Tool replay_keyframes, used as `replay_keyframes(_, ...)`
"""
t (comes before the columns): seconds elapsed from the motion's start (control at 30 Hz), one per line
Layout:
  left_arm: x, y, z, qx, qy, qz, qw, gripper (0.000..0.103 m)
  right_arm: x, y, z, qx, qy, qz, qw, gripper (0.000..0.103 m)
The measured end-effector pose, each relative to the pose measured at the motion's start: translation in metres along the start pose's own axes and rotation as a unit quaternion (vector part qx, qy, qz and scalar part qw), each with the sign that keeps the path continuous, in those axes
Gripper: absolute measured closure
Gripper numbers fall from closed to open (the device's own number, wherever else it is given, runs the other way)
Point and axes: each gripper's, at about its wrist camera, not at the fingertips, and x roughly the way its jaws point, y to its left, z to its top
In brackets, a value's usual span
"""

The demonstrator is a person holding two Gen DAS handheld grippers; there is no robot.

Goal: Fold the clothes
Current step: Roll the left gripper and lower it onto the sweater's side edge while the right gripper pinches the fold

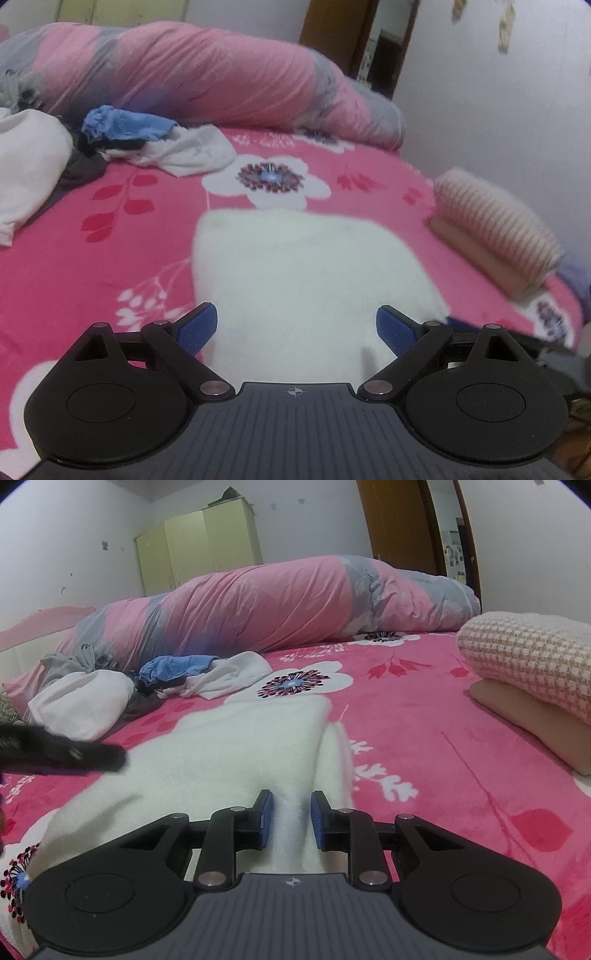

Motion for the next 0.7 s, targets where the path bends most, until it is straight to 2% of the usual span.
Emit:
replay_keyframes(0.07, -0.008, 0.009, 0.003, -0.015, -0.010, -0.009, 0.9998, 0.008, 0.000, 0.000, 0.000, 0.001, -0.001, 0.000, 1.000, 0.079)
replay_keyframes(0.13, -0.008, 0.026, 0.005, -0.060, -0.003, -0.033, 0.9977, 0.008, 0.000, 0.000, 0.000, 0.003, -0.001, 0.001, 1.000, 0.079)
replay_keyframes(0.27, 0.007, 0.060, 0.005, -0.144, 0.025, -0.067, 0.9870, 0.008, 0.000, 0.000, 0.000, 0.005, -0.002, 0.001, 1.000, 0.079)
replay_keyframes(0.43, 0.033, 0.076, -0.003, -0.171, 0.064, -0.087, 0.9793, 0.008, 0.000, 0.000, -0.001, 0.006, -0.003, 0.000, 1.000, 0.079)
replay_keyframes(0.5, 0.041, 0.079, -0.011, -0.188, 0.086, -0.106, 0.9725, 0.008, -0.001, 0.000, -0.001, 0.005, -0.003, 0.001, 1.000, 0.079)
replay_keyframes(0.6, 0.045, 0.079, -0.023, -0.207, 0.098, -0.129, 0.9648, 0.008, -0.001, 0.000, -0.002, 0.006, -0.003, 0.001, 1.000, 0.079)
replay_keyframes(0.7, 0.043, 0.071, -0.028, -0.197, 0.101, -0.141, 0.9649, 0.008, -0.001, 0.000, -0.002, 0.007, -0.003, 0.002, 1.000, 0.079)
